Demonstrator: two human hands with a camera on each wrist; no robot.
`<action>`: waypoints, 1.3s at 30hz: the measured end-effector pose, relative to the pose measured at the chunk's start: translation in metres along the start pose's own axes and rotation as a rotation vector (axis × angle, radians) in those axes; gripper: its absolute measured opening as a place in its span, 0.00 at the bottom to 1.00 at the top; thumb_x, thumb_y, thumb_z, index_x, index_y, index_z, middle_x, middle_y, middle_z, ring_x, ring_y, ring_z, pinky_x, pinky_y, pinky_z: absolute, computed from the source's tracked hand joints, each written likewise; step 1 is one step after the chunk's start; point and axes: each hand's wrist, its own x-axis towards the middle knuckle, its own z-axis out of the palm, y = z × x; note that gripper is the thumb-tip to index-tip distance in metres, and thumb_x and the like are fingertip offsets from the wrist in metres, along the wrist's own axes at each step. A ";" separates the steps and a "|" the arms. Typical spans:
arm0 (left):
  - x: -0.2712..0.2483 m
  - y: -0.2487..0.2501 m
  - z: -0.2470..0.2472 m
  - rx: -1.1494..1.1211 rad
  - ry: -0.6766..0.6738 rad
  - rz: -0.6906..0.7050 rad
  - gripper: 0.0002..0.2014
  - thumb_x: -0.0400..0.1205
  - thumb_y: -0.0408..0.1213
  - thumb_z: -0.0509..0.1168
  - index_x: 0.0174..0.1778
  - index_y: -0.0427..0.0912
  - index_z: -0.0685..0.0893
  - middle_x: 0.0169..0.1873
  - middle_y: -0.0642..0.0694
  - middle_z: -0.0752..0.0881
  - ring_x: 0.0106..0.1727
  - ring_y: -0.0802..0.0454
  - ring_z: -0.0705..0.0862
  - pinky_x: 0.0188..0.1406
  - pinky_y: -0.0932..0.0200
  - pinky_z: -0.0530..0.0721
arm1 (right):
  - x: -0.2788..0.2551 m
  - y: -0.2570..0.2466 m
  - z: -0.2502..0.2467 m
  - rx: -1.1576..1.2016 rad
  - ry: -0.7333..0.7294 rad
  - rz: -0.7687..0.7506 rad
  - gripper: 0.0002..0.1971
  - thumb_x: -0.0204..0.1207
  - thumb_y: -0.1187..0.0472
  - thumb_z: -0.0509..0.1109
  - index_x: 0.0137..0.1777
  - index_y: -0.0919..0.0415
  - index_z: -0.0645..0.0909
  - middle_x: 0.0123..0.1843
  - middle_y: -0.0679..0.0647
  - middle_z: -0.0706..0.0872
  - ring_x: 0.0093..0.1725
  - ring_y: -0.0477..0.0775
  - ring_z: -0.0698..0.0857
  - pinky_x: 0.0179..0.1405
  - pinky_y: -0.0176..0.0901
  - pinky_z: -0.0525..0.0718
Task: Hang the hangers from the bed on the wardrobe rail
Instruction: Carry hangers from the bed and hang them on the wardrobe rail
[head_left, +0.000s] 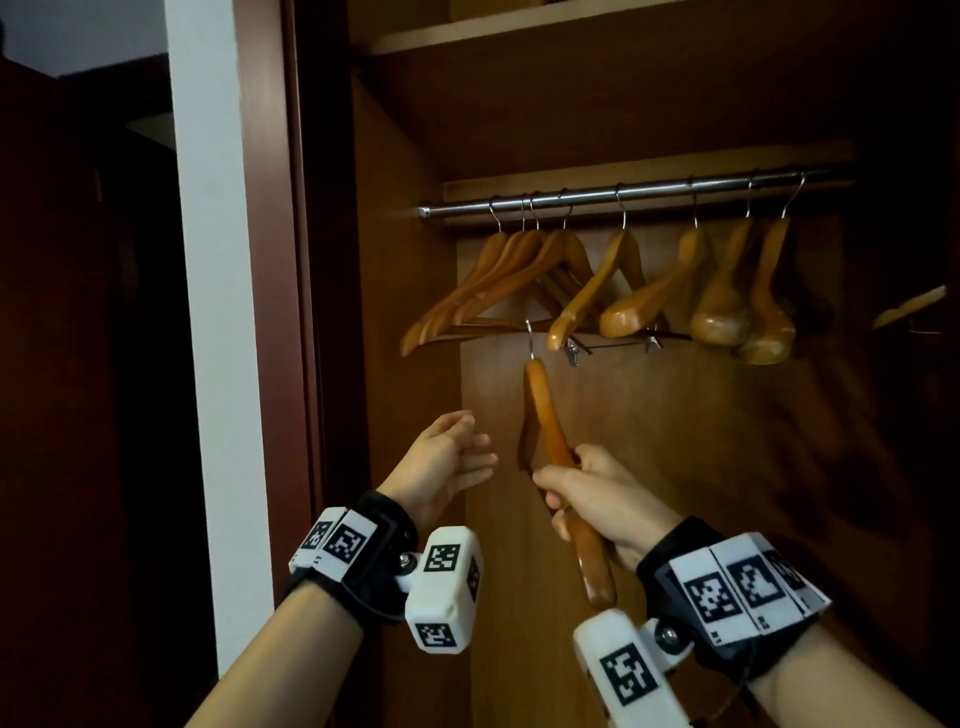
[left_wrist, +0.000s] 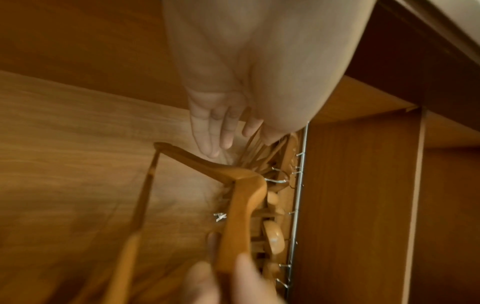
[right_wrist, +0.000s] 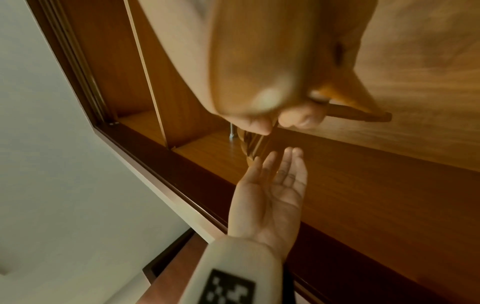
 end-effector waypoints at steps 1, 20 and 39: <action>0.001 0.000 0.004 0.003 -0.012 -0.002 0.15 0.89 0.40 0.56 0.71 0.43 0.73 0.47 0.42 0.83 0.45 0.46 0.86 0.41 0.55 0.85 | 0.001 -0.004 -0.001 0.014 0.021 -0.011 0.08 0.77 0.59 0.68 0.52 0.62 0.76 0.36 0.56 0.79 0.29 0.52 0.78 0.31 0.47 0.77; 0.023 0.007 0.007 -0.015 -0.108 0.037 0.14 0.88 0.41 0.57 0.68 0.44 0.75 0.49 0.40 0.83 0.45 0.46 0.85 0.53 0.48 0.85 | 0.059 -0.056 0.012 0.117 0.328 -0.063 0.17 0.75 0.54 0.67 0.59 0.63 0.76 0.51 0.60 0.83 0.57 0.65 0.84 0.62 0.61 0.82; 0.065 0.001 0.008 -0.015 -0.125 0.028 0.16 0.88 0.41 0.56 0.71 0.45 0.74 0.54 0.40 0.85 0.52 0.44 0.86 0.52 0.51 0.86 | 0.161 -0.160 -0.057 -0.167 0.447 -0.078 0.17 0.77 0.55 0.63 0.60 0.65 0.80 0.56 0.63 0.88 0.55 0.65 0.87 0.60 0.56 0.83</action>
